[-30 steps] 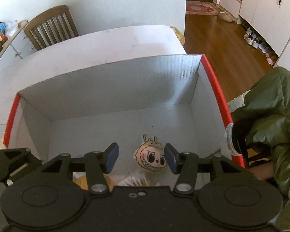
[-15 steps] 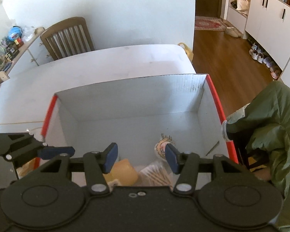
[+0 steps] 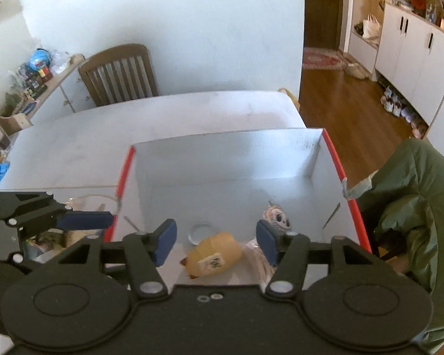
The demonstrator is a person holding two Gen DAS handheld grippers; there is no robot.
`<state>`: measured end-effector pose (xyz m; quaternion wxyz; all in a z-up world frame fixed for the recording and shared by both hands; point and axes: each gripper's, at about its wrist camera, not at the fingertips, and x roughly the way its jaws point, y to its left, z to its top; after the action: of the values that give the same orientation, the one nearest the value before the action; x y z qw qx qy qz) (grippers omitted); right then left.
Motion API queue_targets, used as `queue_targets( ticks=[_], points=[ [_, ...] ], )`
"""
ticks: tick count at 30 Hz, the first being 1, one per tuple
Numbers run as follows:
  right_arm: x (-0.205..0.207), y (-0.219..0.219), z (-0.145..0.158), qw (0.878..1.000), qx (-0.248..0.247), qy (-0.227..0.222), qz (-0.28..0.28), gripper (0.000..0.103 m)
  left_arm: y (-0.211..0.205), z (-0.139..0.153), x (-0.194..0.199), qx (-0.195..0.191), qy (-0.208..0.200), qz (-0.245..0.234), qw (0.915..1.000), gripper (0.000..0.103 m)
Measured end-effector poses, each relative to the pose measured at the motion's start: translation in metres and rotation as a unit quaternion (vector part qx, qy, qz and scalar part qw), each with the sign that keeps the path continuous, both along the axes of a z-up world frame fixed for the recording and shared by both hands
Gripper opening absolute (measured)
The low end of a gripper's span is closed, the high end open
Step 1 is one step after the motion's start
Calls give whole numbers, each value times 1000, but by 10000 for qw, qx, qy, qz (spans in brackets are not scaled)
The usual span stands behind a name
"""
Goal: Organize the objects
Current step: 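Open both tools to release the yellow toy and bunny plush in the box, then withdraw both tools from the box toward the remaining table items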
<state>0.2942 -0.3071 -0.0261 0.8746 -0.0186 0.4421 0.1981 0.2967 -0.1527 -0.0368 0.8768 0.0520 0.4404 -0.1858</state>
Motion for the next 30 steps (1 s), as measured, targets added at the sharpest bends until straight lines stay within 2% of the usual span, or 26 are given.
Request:
queue_targets(
  ticks=[9, 16, 21, 30],
  points=[
    [-45, 25, 19, 9993, 127, -332, 108, 64, 37, 17, -36, -204, -269, 155, 9993, 65],
    [-76, 47, 27, 9980, 222, -568, 183, 75, 64, 27, -68, -295, -411, 244, 9984, 65],
    [-95, 65, 24, 9974, 354, -566, 273, 79, 88, 30, -91, -352, -512, 315, 9976, 65],
    [-128, 104, 21, 9956, 444, -674, 473, 92, 141, 25, -129, -366, -600, 661, 9953, 77]
  ],
)
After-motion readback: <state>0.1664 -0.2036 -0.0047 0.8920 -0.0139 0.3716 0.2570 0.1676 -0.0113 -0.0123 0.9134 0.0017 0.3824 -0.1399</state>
